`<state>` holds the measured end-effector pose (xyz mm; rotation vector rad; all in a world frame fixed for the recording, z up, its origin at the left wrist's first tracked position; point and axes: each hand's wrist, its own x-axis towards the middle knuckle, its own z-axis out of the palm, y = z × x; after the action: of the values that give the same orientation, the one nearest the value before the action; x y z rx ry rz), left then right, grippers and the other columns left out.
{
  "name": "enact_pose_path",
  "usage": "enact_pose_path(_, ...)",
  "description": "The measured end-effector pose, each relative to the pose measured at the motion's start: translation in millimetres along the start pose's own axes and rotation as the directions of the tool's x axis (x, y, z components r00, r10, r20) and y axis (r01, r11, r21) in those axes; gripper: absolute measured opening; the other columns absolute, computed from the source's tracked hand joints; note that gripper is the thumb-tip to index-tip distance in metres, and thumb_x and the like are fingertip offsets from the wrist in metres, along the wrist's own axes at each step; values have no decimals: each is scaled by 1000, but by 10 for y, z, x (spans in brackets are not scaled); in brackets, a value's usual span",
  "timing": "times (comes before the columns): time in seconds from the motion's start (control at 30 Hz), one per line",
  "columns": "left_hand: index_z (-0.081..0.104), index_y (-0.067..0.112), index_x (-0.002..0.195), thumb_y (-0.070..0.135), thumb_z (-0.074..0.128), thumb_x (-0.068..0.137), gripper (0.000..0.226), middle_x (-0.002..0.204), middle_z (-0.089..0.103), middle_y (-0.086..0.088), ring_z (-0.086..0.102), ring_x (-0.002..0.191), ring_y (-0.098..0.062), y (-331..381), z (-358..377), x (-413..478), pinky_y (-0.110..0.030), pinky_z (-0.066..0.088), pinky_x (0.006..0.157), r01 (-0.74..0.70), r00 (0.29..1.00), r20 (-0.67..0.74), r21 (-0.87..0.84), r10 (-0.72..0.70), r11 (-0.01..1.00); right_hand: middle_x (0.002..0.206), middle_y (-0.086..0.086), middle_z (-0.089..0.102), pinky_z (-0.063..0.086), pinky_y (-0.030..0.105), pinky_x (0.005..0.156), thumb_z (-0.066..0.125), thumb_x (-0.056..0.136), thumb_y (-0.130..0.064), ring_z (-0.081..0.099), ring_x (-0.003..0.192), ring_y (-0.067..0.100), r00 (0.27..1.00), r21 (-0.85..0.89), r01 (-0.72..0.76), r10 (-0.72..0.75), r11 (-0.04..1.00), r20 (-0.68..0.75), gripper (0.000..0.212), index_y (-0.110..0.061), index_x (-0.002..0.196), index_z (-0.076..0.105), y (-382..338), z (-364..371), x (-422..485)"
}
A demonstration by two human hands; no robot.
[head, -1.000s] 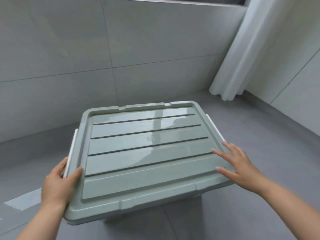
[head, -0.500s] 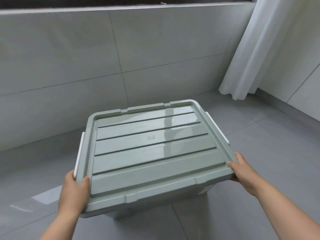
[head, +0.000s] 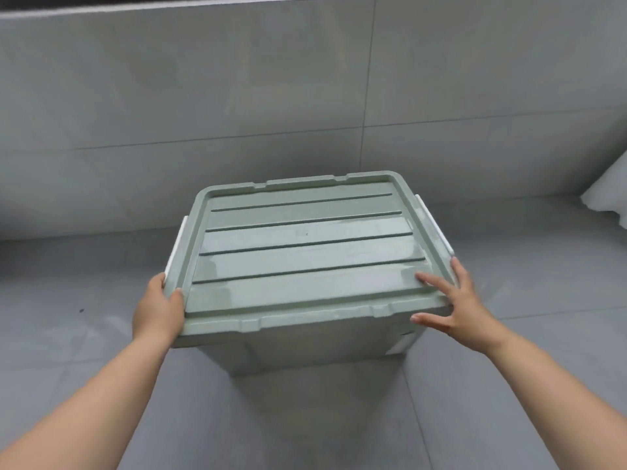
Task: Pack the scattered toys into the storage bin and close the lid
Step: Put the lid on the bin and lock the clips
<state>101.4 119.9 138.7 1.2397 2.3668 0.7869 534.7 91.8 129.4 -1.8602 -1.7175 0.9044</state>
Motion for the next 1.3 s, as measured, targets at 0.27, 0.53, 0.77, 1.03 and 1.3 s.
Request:
enact_pose_path(0.27, -4, 25, 151, 53, 71, 71, 113, 157, -15, 1, -16, 145, -17, -154, -191, 328, -36, 0, 117, -362, 839, 482, 152, 251, 919, 156, -8, 12, 28, 43, 108, 68, 77, -37, 16, 138, 24, 971, -105, 21, -45, 994, -234, 56, -34, 130, 51, -89, 261, 390)
enact_pose_path(0.53, 35, 41, 140, 45, 61, 83, 62, 151, 33, 7, 26, 136, -23, -95, 83, 446, -28, 9, 93, -583, 811, 208, 372, 547, 722, 158, -9, 2, 31, 49, 105, 45, 87, -56, 7, 143, 31, 982, -387, -121, 54, 914, -180, 57, -43, 140, 29, -319, 268, 791)
enact_pose_path(0.77, 60, 25, 127, 29, 69, 82, 46, 133, 57, -5, 50, 117, -31, 108, 277, 658, -40, 21, 104, -518, 849, 104, 360, 518, 776, 158, 0, 3, 41, 43, 95, 32, 92, -57, 28, 135, 41, 980, -529, -165, 77, 833, -184, 58, -37, 144, 17, -471, 329, 1103)
enact_pose_path(1.03, 47, 25, 138, 32, 59, 90, 50, 147, 42, 1, 38, 131, -30, 353, 384, 831, -45, 15, 112, -462, 886, 143, 364, 442, 809, 158, 3, 6, 39, 40, 94, 37, 93, -52, 39, 128, 39, 983, -522, -158, 86, 838, -159, 56, -34, 144, 21, -558, 219, 1504)
enact_pose_path(1.3, 46, 28, 138, 36, 58, 90, 49, 149, 38, 6, 37, 132, -27, 452, 384, 1004, -37, 31, 106, -436, 900, 169, 412, 403, 801, 150, 4, 23, 39, 34, 72, 40, 92, -52, 48, 117, 36, 983, -551, -150, 63, 821, -173, 50, -30, 136, 32, -602, 232, 1595)
